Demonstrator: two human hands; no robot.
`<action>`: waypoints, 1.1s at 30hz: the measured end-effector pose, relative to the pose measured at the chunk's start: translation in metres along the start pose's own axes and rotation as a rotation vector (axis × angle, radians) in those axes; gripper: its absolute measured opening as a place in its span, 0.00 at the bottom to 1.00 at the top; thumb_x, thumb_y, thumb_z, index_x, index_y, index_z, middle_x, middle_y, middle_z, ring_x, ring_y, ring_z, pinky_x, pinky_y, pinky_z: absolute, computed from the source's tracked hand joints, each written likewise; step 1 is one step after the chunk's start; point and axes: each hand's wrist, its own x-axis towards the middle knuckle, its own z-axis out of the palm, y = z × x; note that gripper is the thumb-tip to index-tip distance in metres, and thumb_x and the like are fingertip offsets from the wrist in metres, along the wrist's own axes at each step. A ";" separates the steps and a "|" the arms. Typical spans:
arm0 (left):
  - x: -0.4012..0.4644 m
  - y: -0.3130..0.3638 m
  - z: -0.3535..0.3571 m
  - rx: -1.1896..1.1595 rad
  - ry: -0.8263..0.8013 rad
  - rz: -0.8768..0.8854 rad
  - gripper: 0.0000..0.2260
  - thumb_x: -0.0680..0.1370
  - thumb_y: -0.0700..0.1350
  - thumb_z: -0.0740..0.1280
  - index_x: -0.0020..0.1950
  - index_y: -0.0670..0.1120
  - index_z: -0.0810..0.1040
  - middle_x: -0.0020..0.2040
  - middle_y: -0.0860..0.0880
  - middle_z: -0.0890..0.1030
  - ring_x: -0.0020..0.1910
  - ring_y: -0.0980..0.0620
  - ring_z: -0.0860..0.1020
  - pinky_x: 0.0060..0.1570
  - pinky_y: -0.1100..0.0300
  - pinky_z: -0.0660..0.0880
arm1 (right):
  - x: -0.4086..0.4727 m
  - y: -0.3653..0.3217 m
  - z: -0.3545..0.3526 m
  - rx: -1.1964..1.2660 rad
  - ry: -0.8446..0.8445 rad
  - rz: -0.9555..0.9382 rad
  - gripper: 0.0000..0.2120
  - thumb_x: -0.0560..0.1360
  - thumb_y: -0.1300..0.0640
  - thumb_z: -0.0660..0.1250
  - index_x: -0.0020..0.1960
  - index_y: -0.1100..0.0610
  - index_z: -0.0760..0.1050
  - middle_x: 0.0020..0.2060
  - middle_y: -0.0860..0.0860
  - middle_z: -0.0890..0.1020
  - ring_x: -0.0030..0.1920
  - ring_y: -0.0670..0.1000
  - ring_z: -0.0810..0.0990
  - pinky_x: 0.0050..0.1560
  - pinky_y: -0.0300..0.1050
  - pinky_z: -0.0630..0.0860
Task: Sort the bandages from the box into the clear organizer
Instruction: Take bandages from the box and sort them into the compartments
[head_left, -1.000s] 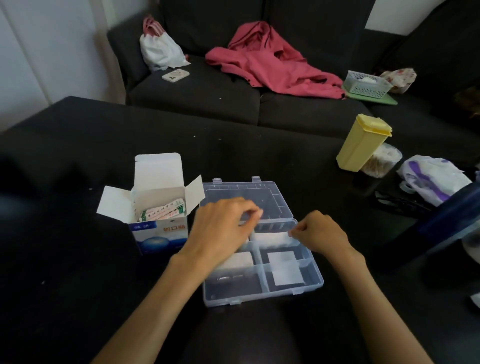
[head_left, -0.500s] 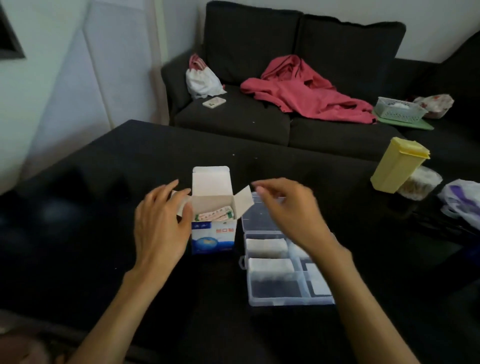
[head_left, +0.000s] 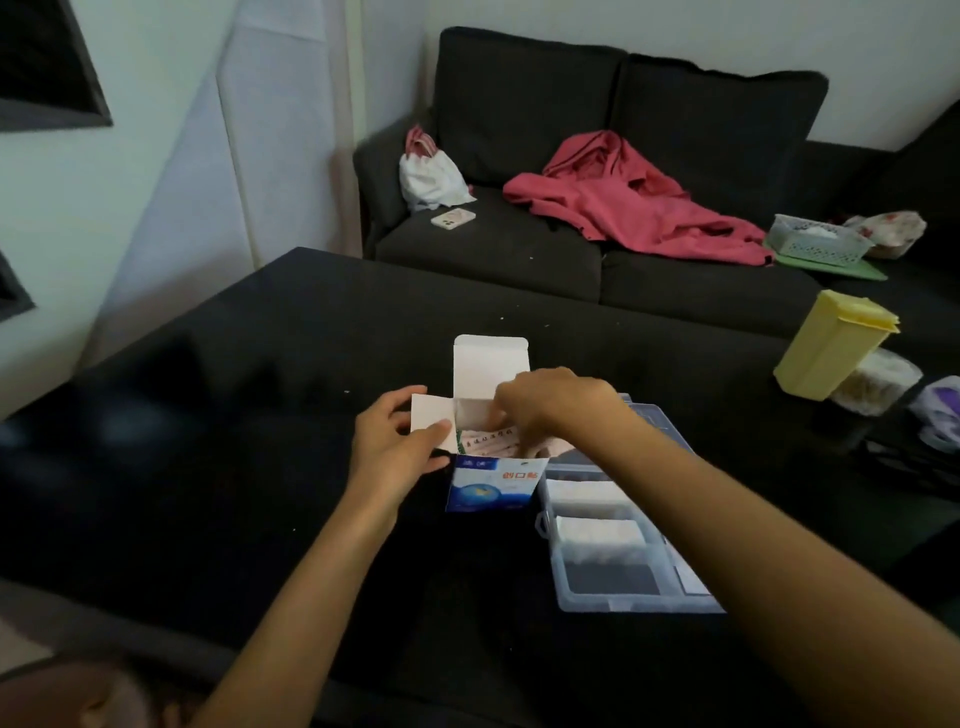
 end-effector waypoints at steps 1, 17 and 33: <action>0.000 -0.001 0.001 -0.001 0.015 0.006 0.21 0.75 0.35 0.67 0.66 0.50 0.71 0.62 0.44 0.76 0.57 0.46 0.77 0.38 0.60 0.79 | 0.001 -0.001 -0.004 -0.038 -0.009 -0.008 0.20 0.75 0.57 0.66 0.66 0.57 0.70 0.58 0.54 0.77 0.55 0.53 0.76 0.54 0.46 0.73; 0.007 -0.006 -0.004 0.191 0.066 0.133 0.24 0.75 0.40 0.68 0.70 0.49 0.68 0.62 0.46 0.76 0.56 0.50 0.77 0.47 0.54 0.79 | -0.002 0.011 0.010 0.185 0.228 -0.049 0.18 0.76 0.54 0.66 0.63 0.60 0.74 0.59 0.56 0.78 0.54 0.54 0.78 0.54 0.44 0.75; -0.003 -0.002 0.001 0.614 0.231 0.412 0.25 0.76 0.49 0.68 0.72 0.51 0.65 0.70 0.51 0.67 0.70 0.52 0.63 0.62 0.57 0.65 | -0.005 0.028 0.006 0.765 0.261 0.045 0.14 0.76 0.51 0.65 0.50 0.62 0.79 0.41 0.50 0.78 0.38 0.46 0.75 0.39 0.34 0.70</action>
